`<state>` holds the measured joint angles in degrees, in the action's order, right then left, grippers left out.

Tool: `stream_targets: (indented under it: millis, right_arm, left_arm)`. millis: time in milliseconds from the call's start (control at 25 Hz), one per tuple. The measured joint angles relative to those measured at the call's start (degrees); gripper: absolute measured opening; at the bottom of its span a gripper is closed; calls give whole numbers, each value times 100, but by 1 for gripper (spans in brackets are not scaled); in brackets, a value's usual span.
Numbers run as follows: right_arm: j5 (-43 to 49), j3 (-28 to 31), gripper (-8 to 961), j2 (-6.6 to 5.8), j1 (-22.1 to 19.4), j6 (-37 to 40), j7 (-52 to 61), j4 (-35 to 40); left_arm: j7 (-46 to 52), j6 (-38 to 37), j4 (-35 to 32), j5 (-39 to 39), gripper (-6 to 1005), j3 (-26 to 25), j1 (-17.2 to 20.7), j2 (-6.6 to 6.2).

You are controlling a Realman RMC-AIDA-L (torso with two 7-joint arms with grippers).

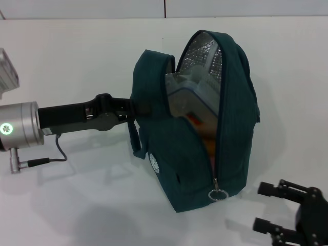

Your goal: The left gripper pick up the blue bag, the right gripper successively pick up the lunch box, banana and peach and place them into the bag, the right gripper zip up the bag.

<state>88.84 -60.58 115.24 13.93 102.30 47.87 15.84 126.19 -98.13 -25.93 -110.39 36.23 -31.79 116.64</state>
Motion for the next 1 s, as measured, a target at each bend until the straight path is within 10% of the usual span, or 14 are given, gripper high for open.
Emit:
stream_targets:
  millis: [1000]
  right_arm:
    - [-37,-542,677,95,1235,-936,-36,-1022]
  left_arm:
    - [-30,-22,9,0,43,7,29,34]
